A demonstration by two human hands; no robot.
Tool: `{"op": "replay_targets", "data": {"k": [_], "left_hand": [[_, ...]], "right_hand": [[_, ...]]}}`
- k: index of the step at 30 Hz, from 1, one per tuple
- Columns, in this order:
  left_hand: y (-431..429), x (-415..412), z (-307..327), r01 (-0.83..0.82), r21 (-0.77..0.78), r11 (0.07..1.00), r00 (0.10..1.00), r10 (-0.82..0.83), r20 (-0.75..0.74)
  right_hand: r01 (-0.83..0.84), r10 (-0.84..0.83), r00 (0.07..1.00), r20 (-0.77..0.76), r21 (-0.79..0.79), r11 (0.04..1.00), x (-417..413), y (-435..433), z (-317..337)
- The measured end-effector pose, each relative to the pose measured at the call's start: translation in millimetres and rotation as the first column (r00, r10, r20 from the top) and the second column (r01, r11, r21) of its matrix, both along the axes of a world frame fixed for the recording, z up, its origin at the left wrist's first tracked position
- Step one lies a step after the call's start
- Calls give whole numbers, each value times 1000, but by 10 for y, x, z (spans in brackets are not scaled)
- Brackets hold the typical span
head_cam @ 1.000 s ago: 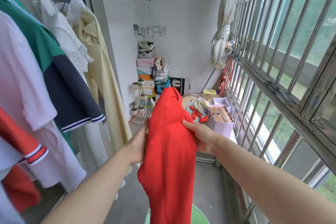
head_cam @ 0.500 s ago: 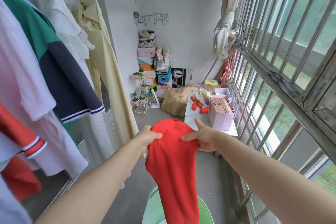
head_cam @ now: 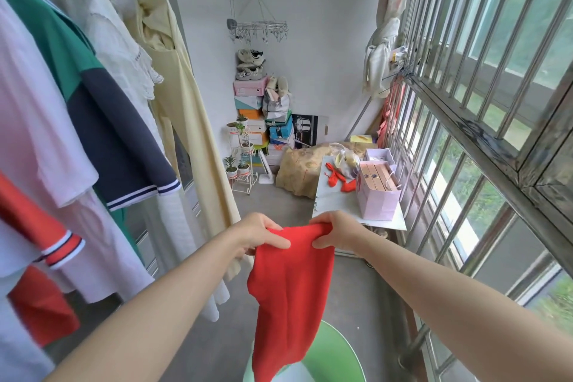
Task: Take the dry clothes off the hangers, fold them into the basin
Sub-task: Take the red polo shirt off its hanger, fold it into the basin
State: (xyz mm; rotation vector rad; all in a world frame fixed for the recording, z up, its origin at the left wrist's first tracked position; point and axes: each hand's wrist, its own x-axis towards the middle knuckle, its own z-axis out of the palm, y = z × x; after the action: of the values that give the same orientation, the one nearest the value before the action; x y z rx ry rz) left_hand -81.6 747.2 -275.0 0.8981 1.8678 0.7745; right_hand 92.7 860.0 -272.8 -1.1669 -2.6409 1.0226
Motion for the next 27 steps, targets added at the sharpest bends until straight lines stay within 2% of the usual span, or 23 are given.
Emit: {"op": "replay_targets", "data": {"k": [3, 5, 7, 9, 11, 13, 16, 17, 18, 19, 21, 22, 24, 27], "left_hand": [[-8, 11, -33, 148, -36, 988, 969, -153, -195], [0, 23, -64, 223, -85, 971, 884, -238, -403], [7, 22, -89, 227, -126, 966, 767, -258, -587], [4, 13, -75, 195, -105, 975, 723, -215, -656], [12, -30, -59, 192, -84, 978, 731, -199, -653], [16, -69, -38, 215, -63, 974, 774, -210, -597], [-6, -115, 30, 236, 52, 970, 868, -187, -459], [-29, -135, 63, 240, 94, 966, 898, -184, -399], [-55, -156, 97, 224, 139, 965, 937, -174, -304], [-87, -171, 135, 186, 173, 967, 971, -154, -182], [-129, -185, 198, 117, 236, 965, 990, -132, 51], [-133, -179, 231, 84, 254, 963, 983, -123, 140], [-109, -121, 316, 31, 298, 954, 964, -108, 244], [-39, -66, 421, -49, 357, 933, 947, -70, 314]], "right_hand": [[-44, 42, 999, 32, 72, 996, -29, 7, 11], [-70, 66, 997, 51, 98, 993, -46, -5, 30], [-106, 99, 993, 68, 113, 988, -56, -19, 50], [-149, 134, 985, 107, 152, 977, -56, -23, 61], [-204, 166, 971, 170, 235, 950, -39, -22, 64], [-218, 167, 967, 190, 286, 933, -17, -19, 52], [-132, 107, 989, 106, 269, 954, 21, 15, 44], [-94, 86, 995, 45, 200, 975, 48, 51, 30], [-56, 59, 996, -63, 36, 998, 92, 90, 10], [-53, 12, 979, -205, -195, 979, 148, 105, 4], [-146, -163, 883, -441, -587, 796, 244, 93, 1], [-173, -244, 847, -472, -678, 714, 266, 72, 12], [-145, -343, 832, -436, -767, 625, 264, 11, 26], [-203, -303, 849, -433, -797, 569, 256, -60, -17]]}}
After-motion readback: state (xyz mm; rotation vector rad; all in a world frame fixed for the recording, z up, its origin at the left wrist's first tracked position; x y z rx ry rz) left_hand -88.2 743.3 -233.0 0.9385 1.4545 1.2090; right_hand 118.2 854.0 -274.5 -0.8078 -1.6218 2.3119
